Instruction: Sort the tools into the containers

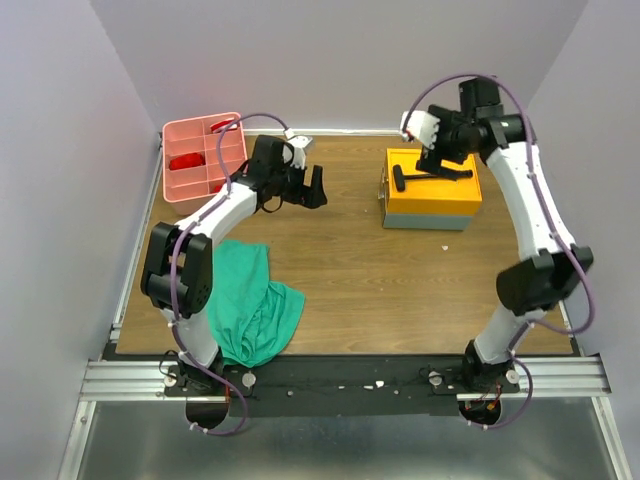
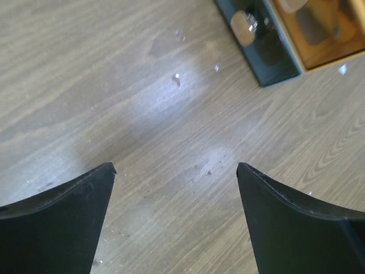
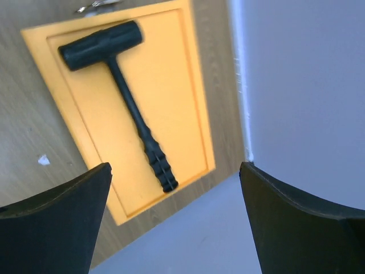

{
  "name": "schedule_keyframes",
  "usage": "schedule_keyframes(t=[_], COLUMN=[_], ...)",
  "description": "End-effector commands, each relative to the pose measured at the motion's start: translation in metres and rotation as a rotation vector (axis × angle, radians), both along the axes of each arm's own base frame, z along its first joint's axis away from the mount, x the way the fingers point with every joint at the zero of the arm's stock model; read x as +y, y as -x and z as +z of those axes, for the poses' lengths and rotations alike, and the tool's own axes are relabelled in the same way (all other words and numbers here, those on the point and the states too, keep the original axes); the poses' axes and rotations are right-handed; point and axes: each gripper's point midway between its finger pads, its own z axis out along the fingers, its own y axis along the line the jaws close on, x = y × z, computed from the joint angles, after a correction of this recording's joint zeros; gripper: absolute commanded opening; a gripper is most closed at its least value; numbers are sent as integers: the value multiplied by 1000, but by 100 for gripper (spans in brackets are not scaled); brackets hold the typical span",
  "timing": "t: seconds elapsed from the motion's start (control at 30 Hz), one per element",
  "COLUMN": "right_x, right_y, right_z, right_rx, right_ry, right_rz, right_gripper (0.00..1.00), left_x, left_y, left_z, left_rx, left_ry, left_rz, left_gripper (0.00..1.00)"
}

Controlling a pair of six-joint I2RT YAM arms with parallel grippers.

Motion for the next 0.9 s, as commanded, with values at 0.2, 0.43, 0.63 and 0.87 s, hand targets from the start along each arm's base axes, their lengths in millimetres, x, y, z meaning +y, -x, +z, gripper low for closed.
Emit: schedule_keyframes(t=[0.2, 0.43, 0.63, 0.87], right_x=[0, -40, -43, -32], right_y=[53, 94, 123, 149], right_z=[34, -1, -4, -15], right_rx=[-108, -182, -207, -191], right_ry=[-762, -753, -758, -850], right_rz=[-741, -973, -924, -854], right_gripper=[100, 100, 100, 100], left_x=[21, 67, 93, 96], left_y=[-19, -33, -44, -61], left_z=[109, 132, 159, 187], left_rx=[-248, -314, -393, -449], left_ry=[-11, -166, -258, -319], left_rz=[106, 316, 412, 413], left_gripper=[99, 99, 99, 99])
